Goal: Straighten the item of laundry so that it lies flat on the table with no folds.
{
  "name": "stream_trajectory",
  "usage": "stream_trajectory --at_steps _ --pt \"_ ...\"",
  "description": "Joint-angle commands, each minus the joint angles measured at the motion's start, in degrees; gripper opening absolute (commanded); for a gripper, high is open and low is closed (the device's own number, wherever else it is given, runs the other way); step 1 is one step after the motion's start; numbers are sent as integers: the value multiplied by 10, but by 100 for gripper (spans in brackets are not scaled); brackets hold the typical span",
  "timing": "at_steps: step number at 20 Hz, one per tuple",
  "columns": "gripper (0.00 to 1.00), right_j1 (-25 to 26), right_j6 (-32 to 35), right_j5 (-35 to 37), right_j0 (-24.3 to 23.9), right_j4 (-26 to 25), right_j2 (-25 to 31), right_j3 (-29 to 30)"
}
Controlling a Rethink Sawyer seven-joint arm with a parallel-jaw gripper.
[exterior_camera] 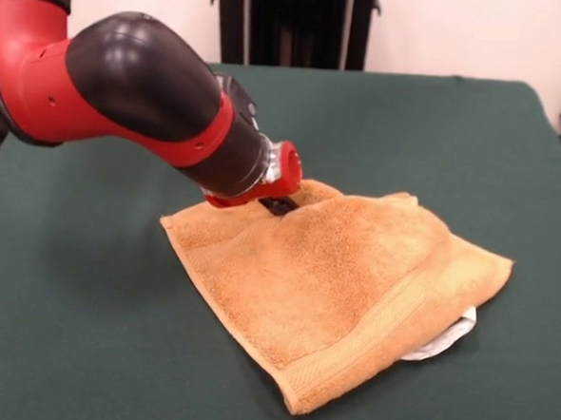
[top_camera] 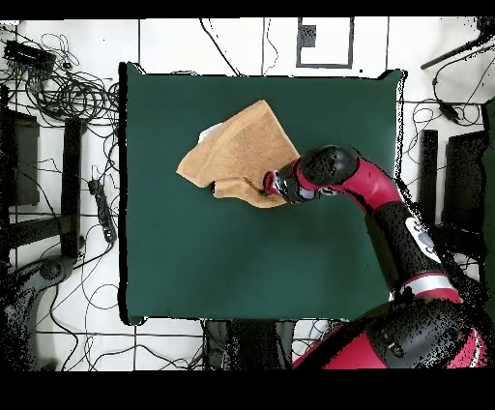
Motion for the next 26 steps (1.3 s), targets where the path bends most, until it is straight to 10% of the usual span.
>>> stream_trajectory --at_steps 1,26 --pt "0 32 -183 -9 -28 -123 -57 -2" --pt "0 33 -259 25 -74 -176 -38 -8"
